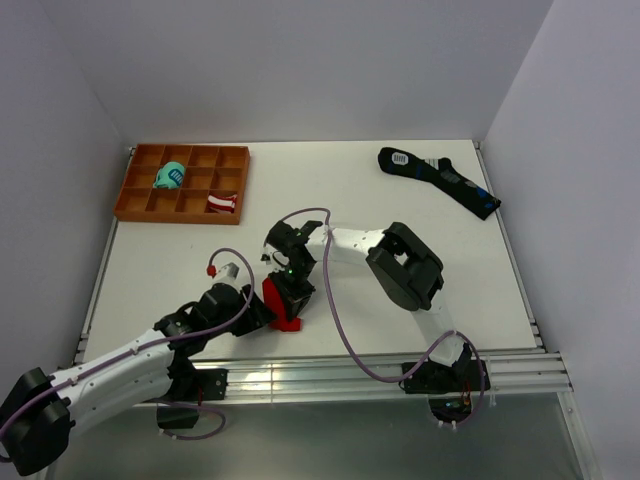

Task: Roll the socks
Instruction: Roll the sock at the center of the board.

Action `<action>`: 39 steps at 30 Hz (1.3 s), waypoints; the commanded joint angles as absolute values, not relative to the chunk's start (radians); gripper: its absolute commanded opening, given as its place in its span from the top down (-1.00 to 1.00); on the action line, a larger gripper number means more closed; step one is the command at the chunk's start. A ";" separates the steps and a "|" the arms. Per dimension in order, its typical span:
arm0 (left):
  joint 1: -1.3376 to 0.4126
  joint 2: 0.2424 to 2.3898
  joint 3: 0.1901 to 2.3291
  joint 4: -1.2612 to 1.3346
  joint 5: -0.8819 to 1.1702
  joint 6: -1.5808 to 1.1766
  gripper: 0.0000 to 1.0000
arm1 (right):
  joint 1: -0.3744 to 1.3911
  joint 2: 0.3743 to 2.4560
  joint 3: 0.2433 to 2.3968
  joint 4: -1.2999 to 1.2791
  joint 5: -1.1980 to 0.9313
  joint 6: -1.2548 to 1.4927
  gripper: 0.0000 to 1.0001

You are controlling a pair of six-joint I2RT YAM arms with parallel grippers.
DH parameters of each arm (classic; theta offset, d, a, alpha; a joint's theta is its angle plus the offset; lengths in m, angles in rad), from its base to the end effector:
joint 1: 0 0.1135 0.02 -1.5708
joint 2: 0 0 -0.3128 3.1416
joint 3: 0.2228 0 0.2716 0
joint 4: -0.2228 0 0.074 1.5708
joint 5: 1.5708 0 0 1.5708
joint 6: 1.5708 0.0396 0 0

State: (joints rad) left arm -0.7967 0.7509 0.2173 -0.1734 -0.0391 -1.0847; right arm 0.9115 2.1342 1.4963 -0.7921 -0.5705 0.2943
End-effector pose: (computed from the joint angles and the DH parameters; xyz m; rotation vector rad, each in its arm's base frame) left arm 0.0964 -0.0963 0.1701 -0.3747 2.4297 -0.8872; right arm 0.2592 0.3693 0.1622 0.9133 -2.6726 -0.7950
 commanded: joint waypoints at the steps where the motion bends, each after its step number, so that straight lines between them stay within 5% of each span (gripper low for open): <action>1: -0.804 0.772 0.239 -0.167 -0.049 -1.081 -0.11 | 0.920 2.215 1.451 -0.758 -0.433 0.261 0.78; 17: -0.810 0.824 0.206 -0.089 -0.049 -1.130 -0.04 | 0.920 2.227 1.454 -0.759 -0.430 0.264 0.78; 20: -0.810 0.819 0.198 -0.087 -0.054 -1.149 0.05 | 0.920 2.227 1.451 -0.758 -0.430 0.264 0.78; 32: -0.810 0.854 0.189 -0.118 -0.057 -1.180 0.99 | 0.920 2.203 1.421 -0.721 -0.426 0.290 0.71; 39: -0.810 0.870 0.181 -0.152 -0.061 -1.189 0.99 | 0.904 2.129 1.384 -0.661 -0.405 0.336 0.50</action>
State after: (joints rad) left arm -0.8032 0.8501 0.2031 -0.1093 -0.0498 -1.1767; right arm 0.9024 2.1181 1.4448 -0.7277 -0.5911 0.3454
